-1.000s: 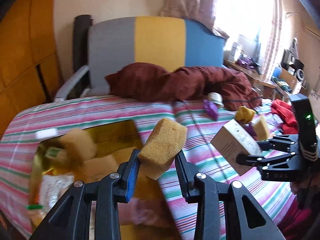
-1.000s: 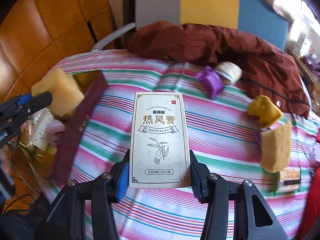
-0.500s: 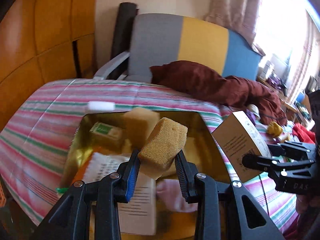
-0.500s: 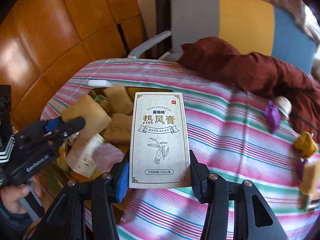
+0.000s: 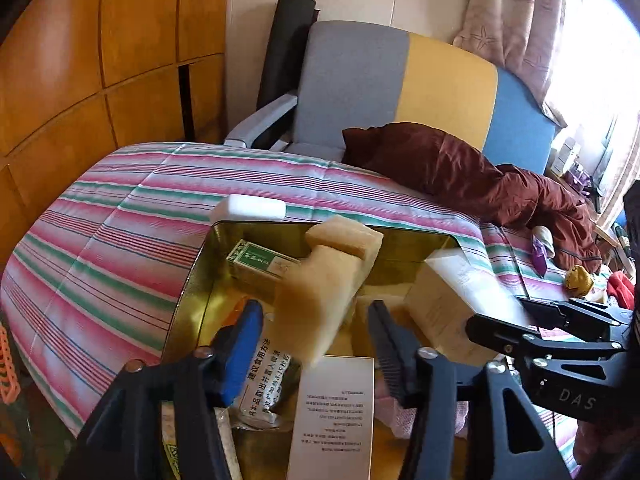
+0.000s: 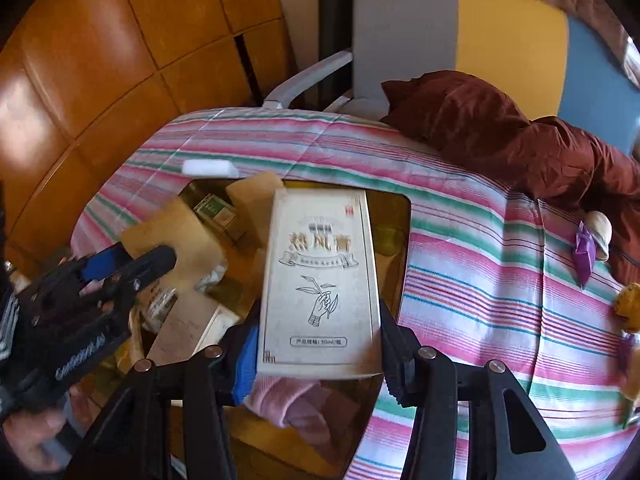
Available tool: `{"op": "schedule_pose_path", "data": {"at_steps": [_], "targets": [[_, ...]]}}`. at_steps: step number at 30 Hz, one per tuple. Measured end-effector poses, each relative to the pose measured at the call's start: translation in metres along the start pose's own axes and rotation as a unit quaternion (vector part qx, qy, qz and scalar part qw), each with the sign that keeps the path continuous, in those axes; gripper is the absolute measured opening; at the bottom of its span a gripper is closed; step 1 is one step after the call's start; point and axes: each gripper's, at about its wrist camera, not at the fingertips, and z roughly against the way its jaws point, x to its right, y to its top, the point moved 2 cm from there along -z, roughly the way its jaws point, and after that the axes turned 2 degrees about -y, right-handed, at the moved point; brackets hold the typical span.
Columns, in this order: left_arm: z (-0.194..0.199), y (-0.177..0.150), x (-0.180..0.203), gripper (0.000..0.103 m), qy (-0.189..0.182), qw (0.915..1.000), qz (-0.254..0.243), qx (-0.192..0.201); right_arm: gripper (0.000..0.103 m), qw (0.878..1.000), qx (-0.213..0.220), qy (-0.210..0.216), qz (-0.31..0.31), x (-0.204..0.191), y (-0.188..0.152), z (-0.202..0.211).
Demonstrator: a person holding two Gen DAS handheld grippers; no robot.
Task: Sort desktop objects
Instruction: 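Carry the sponge and white box to the tray and release them, then withdraw both open tools from the tray toward the remaining items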
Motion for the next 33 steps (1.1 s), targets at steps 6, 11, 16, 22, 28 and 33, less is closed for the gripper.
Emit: {"op": "schedule_pose_path", "data": {"at_steps": [6,11,16,22,28,33], "targets": [[0.006,-0.008,0.0,0.058,0.007,1.0,-0.001,0.002,0.061,1.0,-0.013,-0.006,0.007,-0.005,-0.007,-0.007],[0.012,-0.011,0.0,0.058,0.006,1.0,-0.003,0.006,0.062,1.0,-0.009,-0.008,0.017,-0.009,-0.014,-0.004],[0.027,-0.013,0.004,0.058,0.008,0.9997,-0.009,0.019,0.069,1.0,-0.001,-0.003,0.013,-0.01,-0.022,0.006],[0.045,-0.017,0.009,0.058,0.007,0.9993,-0.018,0.033,0.071,1.0,0.011,-0.005,0.014,-0.013,-0.033,0.02],[0.056,-0.024,0.013,0.058,0.006,0.999,-0.025,0.035,0.072,1.0,0.023,-0.01,0.015,-0.017,-0.042,0.029],[0.062,-0.031,0.017,0.058,0.008,0.9988,-0.033,0.036,0.072,0.999,0.032,-0.018,0.018,-0.02,-0.05,0.036]]}}
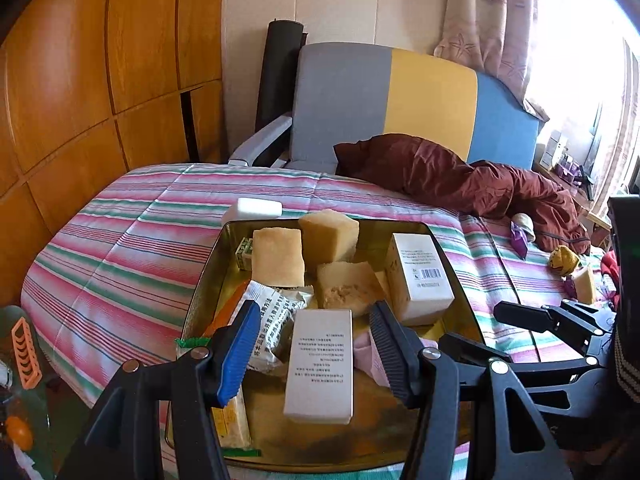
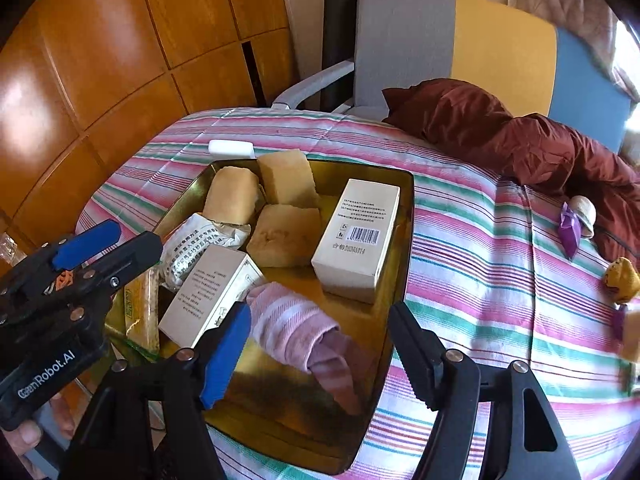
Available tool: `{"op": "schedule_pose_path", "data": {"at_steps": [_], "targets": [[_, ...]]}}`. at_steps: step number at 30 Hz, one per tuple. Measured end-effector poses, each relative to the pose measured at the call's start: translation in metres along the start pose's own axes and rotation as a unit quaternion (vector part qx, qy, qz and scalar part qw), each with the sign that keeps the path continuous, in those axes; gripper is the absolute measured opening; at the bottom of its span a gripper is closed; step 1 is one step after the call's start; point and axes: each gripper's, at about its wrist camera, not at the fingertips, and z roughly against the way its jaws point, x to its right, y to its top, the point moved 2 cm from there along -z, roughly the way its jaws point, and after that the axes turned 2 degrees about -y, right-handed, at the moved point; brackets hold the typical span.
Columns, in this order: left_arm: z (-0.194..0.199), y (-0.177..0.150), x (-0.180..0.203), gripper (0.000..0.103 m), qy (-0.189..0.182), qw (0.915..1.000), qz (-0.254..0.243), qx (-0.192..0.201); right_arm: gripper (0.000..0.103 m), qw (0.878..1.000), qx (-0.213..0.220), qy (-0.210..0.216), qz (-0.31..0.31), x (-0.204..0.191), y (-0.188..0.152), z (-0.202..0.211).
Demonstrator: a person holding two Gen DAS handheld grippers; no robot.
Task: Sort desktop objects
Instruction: 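Withdraw both open tools from the tray toward the remaining items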
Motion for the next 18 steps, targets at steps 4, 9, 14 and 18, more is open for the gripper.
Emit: {"op": "schedule_pose_path", "data": {"at_steps": [4,9,14,18], "targets": [[0.004,-0.003,0.004,0.058,0.001,1.0,-0.005,0.003,0.078,1.0,0.009,-0.006,0.001,0.0,-0.004,0.006],[0.008,-0.005,0.01,0.058,0.001,0.9999,-0.012,0.005,0.079,1.0,0.016,-0.012,0.0,0.003,-0.009,0.012],[0.013,-0.005,0.016,0.058,0.001,0.9997,-0.021,0.009,0.079,1.0,0.022,-0.014,-0.008,0.008,-0.013,0.017],[0.016,-0.005,0.02,0.058,0.0,0.9996,-0.027,0.011,0.079,0.999,0.028,-0.019,-0.015,0.015,-0.014,0.022]]}}
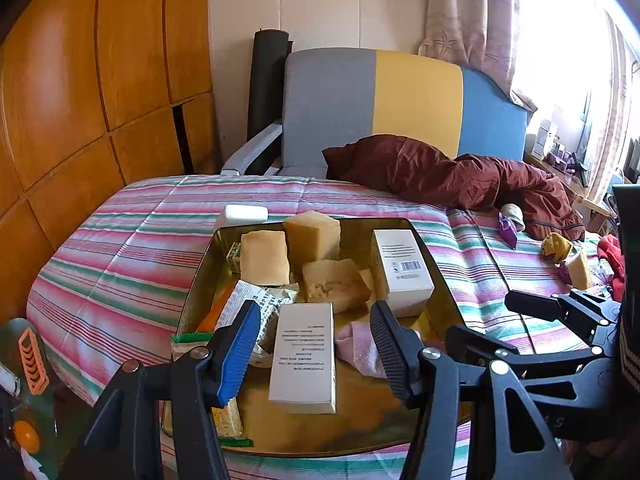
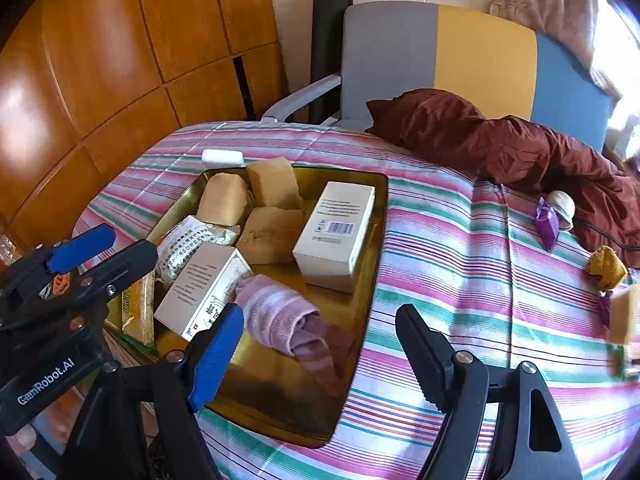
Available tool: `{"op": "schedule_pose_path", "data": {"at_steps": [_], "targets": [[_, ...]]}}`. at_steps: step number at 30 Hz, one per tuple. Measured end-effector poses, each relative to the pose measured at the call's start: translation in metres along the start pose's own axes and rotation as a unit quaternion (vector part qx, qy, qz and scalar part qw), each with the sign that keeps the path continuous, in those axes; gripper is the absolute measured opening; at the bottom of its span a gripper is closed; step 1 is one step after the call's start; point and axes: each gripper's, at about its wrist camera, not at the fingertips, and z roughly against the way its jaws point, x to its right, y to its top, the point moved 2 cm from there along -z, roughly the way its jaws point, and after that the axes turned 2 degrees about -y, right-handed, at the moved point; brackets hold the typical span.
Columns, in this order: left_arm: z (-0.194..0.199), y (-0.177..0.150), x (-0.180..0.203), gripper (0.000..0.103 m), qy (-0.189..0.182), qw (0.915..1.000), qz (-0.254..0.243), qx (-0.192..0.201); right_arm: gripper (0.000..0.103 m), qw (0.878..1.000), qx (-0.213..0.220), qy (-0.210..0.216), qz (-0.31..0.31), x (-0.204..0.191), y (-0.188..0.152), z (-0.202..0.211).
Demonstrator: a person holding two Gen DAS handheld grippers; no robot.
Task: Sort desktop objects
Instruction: 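Withdraw both open tools from the tray toward the remaining items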
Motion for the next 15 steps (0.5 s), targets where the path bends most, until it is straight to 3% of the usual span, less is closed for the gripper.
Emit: {"op": "schedule_pose_path", "data": {"at_steps": [15], "targets": [[0.018,0.01,0.029,0.058,0.002,0.9988,-0.04,0.027,0.081,0.999,0.008,-0.022,-0.037,0.041,-0.01,0.011]]}}
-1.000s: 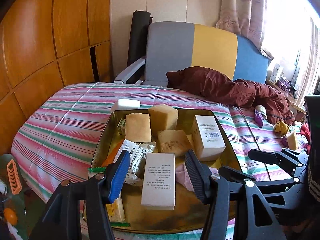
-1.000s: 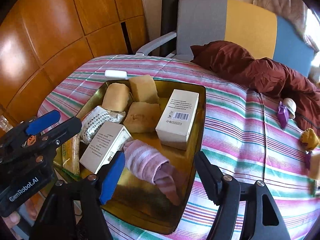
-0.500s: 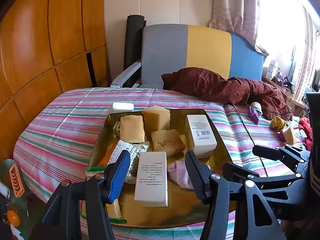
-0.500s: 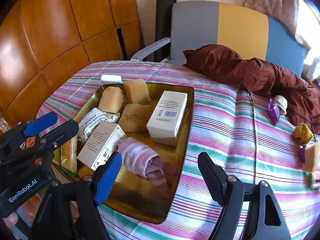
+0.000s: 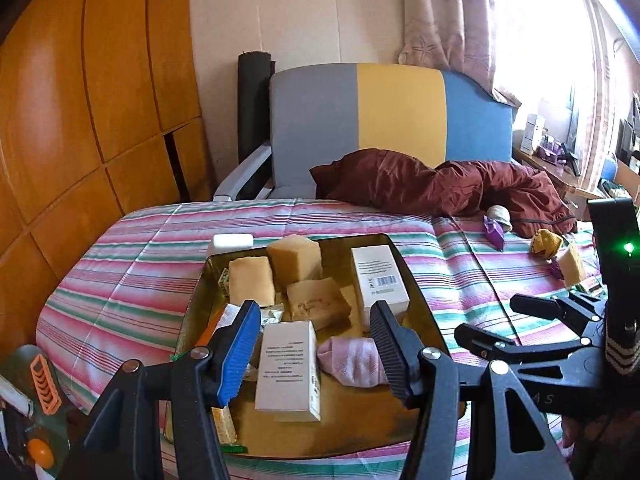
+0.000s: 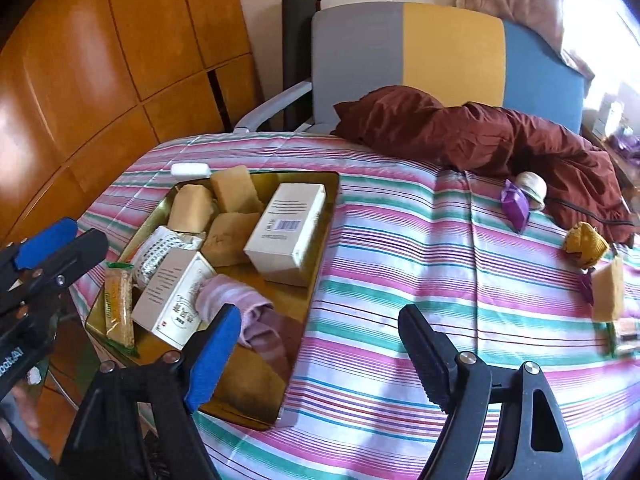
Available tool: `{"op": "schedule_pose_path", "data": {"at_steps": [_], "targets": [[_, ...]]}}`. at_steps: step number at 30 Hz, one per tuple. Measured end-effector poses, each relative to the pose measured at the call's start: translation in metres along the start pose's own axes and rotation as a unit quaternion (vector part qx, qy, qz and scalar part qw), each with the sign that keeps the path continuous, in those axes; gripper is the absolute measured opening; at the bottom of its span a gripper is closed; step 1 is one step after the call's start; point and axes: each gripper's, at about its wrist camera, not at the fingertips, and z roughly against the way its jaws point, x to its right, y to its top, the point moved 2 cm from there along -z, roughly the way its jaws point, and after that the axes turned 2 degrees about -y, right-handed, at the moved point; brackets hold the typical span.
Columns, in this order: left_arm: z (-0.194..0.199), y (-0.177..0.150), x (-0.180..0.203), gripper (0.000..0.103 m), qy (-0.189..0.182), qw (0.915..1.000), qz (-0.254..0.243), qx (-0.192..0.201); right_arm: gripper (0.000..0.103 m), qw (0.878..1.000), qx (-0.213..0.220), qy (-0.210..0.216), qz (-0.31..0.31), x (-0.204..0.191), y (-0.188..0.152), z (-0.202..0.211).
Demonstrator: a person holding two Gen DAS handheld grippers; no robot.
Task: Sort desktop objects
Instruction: 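Withdraw both open tools from the tray toward the remaining items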
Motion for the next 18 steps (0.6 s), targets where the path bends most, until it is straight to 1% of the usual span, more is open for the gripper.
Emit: {"op": "schedule_pose_path", "data": {"at_steps": [7,18], "targets": [[-0.006,0.0,0.013,0.058,-0.008,0.9998,-0.016,-0.007,0.081,1.0,0.004,-0.021,-0.01,0.026,0.004,0.006],[-0.02,-0.001,0.036,0.058,-0.029,0.9986,-0.039,-0.023,0.083,0.997,0.004,-0.061,-0.038,0.082,0.016,0.012]]}}
